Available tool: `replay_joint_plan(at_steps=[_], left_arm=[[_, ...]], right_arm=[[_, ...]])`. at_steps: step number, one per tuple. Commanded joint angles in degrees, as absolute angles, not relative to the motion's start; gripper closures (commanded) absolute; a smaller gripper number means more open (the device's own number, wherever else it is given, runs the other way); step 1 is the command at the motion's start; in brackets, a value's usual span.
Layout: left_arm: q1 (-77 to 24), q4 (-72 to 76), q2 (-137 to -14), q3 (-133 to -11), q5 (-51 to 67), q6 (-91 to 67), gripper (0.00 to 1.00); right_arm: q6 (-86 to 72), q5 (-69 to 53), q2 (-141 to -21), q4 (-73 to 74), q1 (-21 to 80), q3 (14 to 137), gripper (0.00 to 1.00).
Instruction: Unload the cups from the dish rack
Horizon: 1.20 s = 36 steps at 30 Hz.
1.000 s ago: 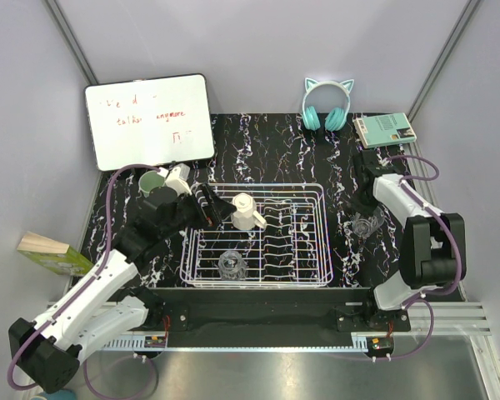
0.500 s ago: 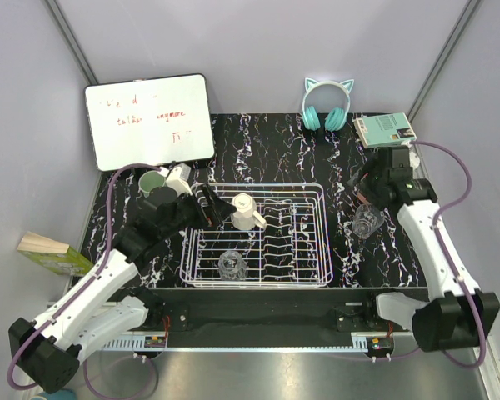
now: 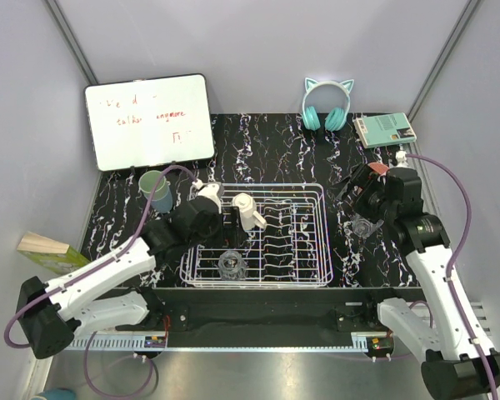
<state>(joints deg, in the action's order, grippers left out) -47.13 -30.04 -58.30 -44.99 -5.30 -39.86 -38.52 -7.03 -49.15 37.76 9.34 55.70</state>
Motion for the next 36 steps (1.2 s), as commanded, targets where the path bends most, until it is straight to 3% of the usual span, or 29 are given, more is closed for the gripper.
replay_joint_plan(at_steps=[1,12,30,34,36], left_arm=[[-51.22,-34.88,-57.05,-48.25,-14.13,-40.78,0.02],[-59.76,-38.23,-59.76,-46.4,-19.15,-46.84,0.02],[-65.83,-37.71,-68.38,-46.32,-23.64,-50.89,0.04],[-65.83,-36.57,-70.31,-45.44,-22.85,-50.71,0.14],[-65.83,-35.68,-70.49,-45.09,-22.06,-50.63,0.28]], right_arm=[[-37.53,-10.63,-46.85,34.37,13.16,53.79,0.0],[-39.02,-6.15,-47.11,32.35,24.17,53.18,0.0],[-40.16,-6.33,-45.79,30.06,25.75,50.37,0.0],[-40.34,-6.42,-45.97,29.71,25.84,50.1,0.0],[-40.17,-6.15,-45.79,29.62,25.84,50.01,0.0]])
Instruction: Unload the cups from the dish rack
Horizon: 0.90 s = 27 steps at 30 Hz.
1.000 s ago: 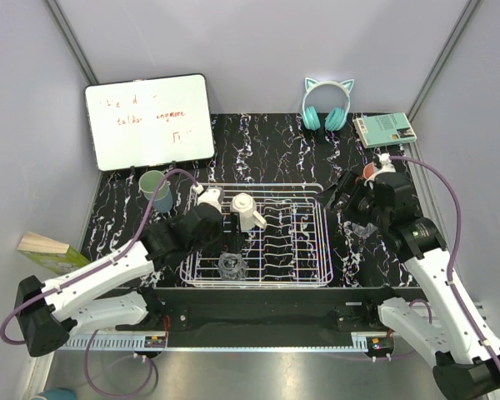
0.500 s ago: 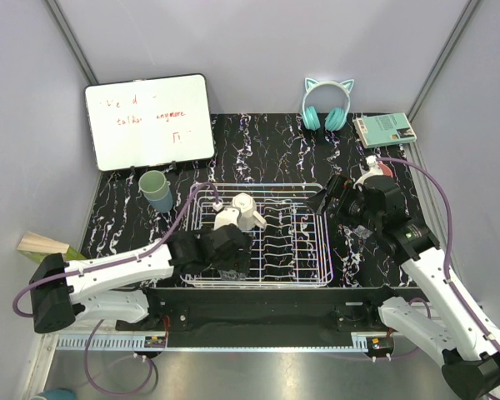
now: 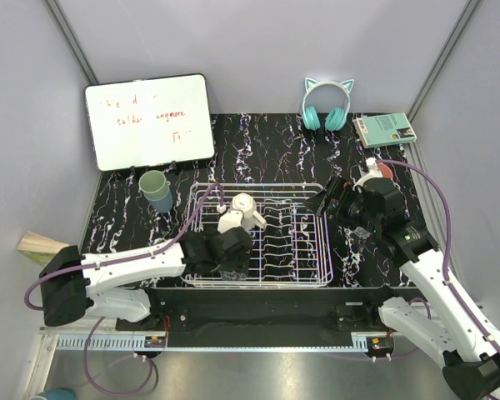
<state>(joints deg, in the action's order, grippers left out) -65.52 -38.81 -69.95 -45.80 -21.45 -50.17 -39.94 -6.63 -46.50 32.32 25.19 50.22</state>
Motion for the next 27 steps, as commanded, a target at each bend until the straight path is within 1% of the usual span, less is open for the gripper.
replay_joint_plan(at_steps=[1,2,3,4,5,6,11,14,19,23,25,26,27], left_arm=[[-65.83,-35.51,-70.49,-44.83,-21.97,-50.63,0.32],[-65.83,-35.42,-70.4,-44.74,-21.89,-50.63,0.37],[-65.92,-35.42,-70.4,-44.74,-21.97,-50.45,0.5],[-65.83,-35.42,-70.4,-44.82,-21.97,-50.36,0.59],[-65.92,-35.51,-70.4,-44.91,-21.89,-50.19,0.73],[-65.92,-35.59,-70.31,-45.0,-21.88,-49.84,1.0],[-66.44,-35.86,-67.33,-47.01,-21.71,-47.47,1.0],[-66.53,-36.12,-62.15,-49.38,-21.8,-45.01,1.0],[-66.45,-36.04,-53.45,-57.03,-24.43,-38.86,1.0],[-66.27,-29.65,-49.67,-58.89,-24.96,-33.14,1.0],[-65.66,-25.95,-47.82,-57.84,-22.86,-30.94,1.0],[-64.61,-21.58,-47.29,-57.22,-21.55,-30.33,1.0],[-63.82,-19.36,-46.42,-56.52,-18.23,-29.89,1.0]], right_arm=[[-40.17,-6.07,-45.7,29.71,25.84,50.1,0.0],[-40.08,-5.98,-45.79,29.62,25.84,49.92,0.0],[-40.08,-5.89,-45.79,29.62,25.75,49.83,0.0],[-40.08,-5.98,-45.79,29.53,25.84,49.75,0.0],[-40.08,-6.06,-45.88,29.62,25.84,49.75,0.0],[-40.08,-6.15,-45.88,29.53,25.75,49.75,0.0],[-40.08,-6.33,-45.27,29.36,25.84,49.57,0.01],[-39.99,-6.24,-44.74,29.27,25.75,49.4,0.0],[-40.25,-7.2,-44.56,28.31,25.84,48.78,0.0],[-41.39,-10.63,-43.77,24.0,25.84,46.5,0.0],[-42.71,-13.35,-43.42,20.67,25.84,45.71,0.01],[-43.15,-14.23,-43.33,19.44,25.84,45.09,0.02],[-43.76,-15.8,-43.24,16.99,25.84,44.74,0.02]])
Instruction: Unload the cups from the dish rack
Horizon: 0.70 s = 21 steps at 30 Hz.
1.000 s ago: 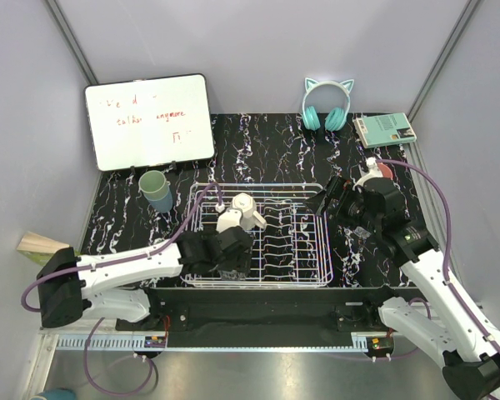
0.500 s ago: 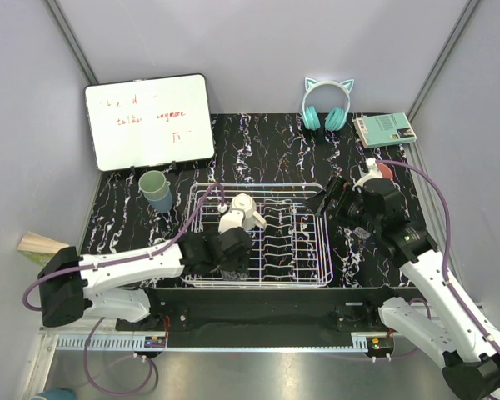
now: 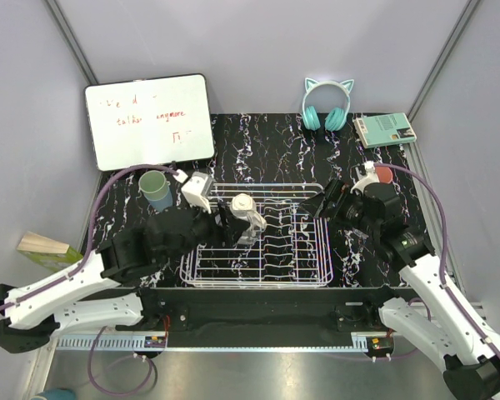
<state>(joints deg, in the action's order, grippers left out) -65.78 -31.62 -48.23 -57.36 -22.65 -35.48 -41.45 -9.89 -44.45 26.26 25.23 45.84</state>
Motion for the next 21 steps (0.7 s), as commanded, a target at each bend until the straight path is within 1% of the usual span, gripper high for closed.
replay_joint_plan(at_steps=[1,2,4,5,6,7,8,11,14,16,19,20,21], left_arm=[[-62.85,-17.07,-46.15,-55.47,-16.19,-29.97,1.0],[-60.41,-13.05,-46.06,-53.98,-14.08,-30.32,1.0],[-57.15,-10.03,-47.02,-52.74,-7.5,-33.39,1.0],[-52.95,-6.02,-47.63,-51.17,-3.82,-34.7,1.0],[-51.0,-3.45,-48.85,-50.28,3.88,-37.33,1.0],[-49.41,-0.9,-49.3,-49.49,6.56,-38.57,1.0],[-47.05,3.38,-49.65,-48.61,8.16,-39.37,1.0],[-43.17,10.25,-51.41,-46.67,12.38,-42.97,1.0],[-40.09,17.19,-55.8,-46.5,19.49,-47.45,1.0],[-38.94,21.42,-58.7,-45.62,21.43,-50.53,1.0],[-38.41,32.4,-62.13,-44.21,24.78,-54.75,1.0],[-38.32,33.48,-62.83,-44.21,25.83,-55.28,1.0],[-38.32,34.18,-64.06,-44.3,26.19,-56.07,1.0]], right_arm=[[-44.9,-16.69,-42.98,15.74,25.75,44.3,0.02],[-45.43,-17.48,-42.89,14.34,25.84,43.6,0.03],[-47.1,-19.42,-42.71,10.65,25.84,42.89,0.03],[-47.37,-20.21,-42.71,9.5,25.84,42.37,0.03],[-47.63,-21.26,-42.71,8.19,25.84,42.28,0.04],[-47.72,-21.62,-42.71,7.91,25.84,42.28,0.04],[-47.72,-21.97,-42.63,7.65,25.84,42.28,0.05],[-48.07,-22.15,-41.58,6.68,25.84,41.75,0.06],[-48.95,-22.93,-41.13,5.02,25.84,40.52,0.07],[-50.27,-24.08,-41.92,2.47,25.84,39.91,0.08],[-51.77,-25.75,-42.71,0.53,25.84,38.85,0.1],[-51.94,-26.1,-42.89,-1.73,25.93,38.67,0.11],[-51.94,-26.19,-42.89,-2.02,25.93,38.67,0.13]])
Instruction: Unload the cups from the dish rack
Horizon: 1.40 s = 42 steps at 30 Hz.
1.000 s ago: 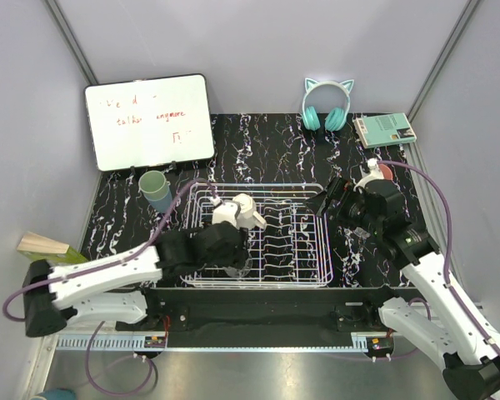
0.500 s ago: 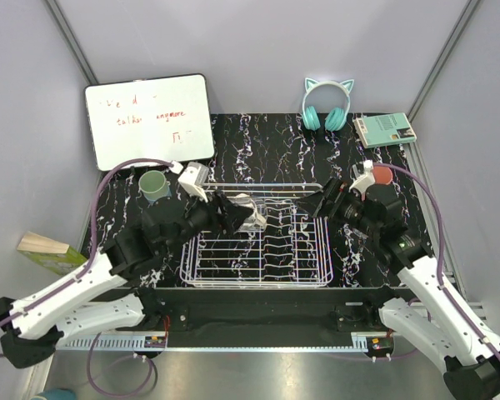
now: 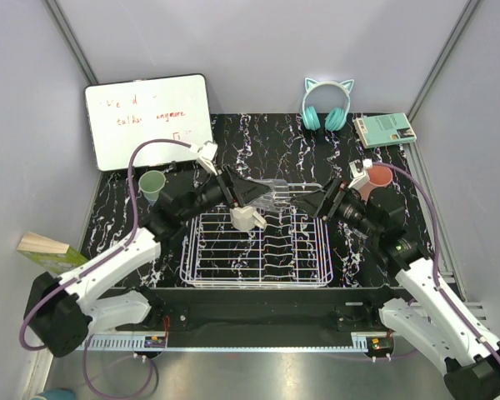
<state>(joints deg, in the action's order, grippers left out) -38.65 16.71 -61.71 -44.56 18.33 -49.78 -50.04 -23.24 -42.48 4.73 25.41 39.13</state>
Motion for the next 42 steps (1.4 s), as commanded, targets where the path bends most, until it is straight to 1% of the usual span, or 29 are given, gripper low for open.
replay_joint_plan(at_steps=[1,9,11,16,17,20,21,23,27,28,30,31,35,42], left_arm=[[-38.32,35.15,-64.51,-44.21,26.37,-56.34,1.0],[-38.32,37.26,-66.88,-43.42,26.89,-57.48,1.0],[-38.32,37.62,-67.41,-43.33,26.89,-57.74,1.0],[-38.32,38.14,-68.82,-43.68,27.42,-57.92,1.0],[-38.32,38.23,-69.69,-43.86,27.6,-58.09,1.0],[-38.32,39.72,-71.45,-43.86,28.03,-58.97,1.0],[-38.32,40.16,-71.8,-43.86,28.12,-59.24,1.0],[-38.41,41.66,-72.86,-43.59,28.47,-60.02,1.0],[-38.41,42.54,-73.39,-43.24,28.92,-60.38,1.0],[-38.41,42.28,-73.3,-43.16,29.0,-60.29,1.0],[-38.41,41.4,-72.86,-43.33,29.0,-59.51,1.0],[-38.41,40.44,-72.6,-43.42,29.0,-59.24,1.0],[-38.41,38.15,-71.37,-43.16,28.83,-57.84,1.0],[-39.11,37.09,-69.26,-41.31,28.04,-57.57,1.0]], right_arm=[[-51.94,-26.28,-42.89,-2.37,26.01,38.67,0.14],[-52.12,-27.25,-45.34,-6.94,26.98,39.99,0.23],[-52.29,-27.33,-46.14,-8.08,27.42,40.43,0.27],[-52.82,-26.9,-49.83,-11.6,30.66,41.39,0.39],[-52.74,-26.37,-50.53,-12.12,31.46,41.74,0.44],[-51.95,-25.23,-52.73,-13.0,34.53,42.54,0.49],[-51.94,-24.96,-53.87,-13.36,35.41,42.71,0.52],[-51.77,-24.35,-54.93,-14.06,37.35,43.07,0.52],[-51.42,-23.12,-57.04,-14.59,39.64,43.33,0.59],[-51.33,-22.68,-57.21,-14.59,39.9,43.16,0.63],[-51.15,-22.15,-57.22,-14.59,40.25,43.07,0.67],[-51.15,-21.63,-57.13,-14.5,40.34,42.89,0.71],[-50.8,-19.87,-56.43,-13.89,40.34,42.54,0.77],[-50.28,-14.51,-52.91,-12.57,40.43,41.04,0.81]])
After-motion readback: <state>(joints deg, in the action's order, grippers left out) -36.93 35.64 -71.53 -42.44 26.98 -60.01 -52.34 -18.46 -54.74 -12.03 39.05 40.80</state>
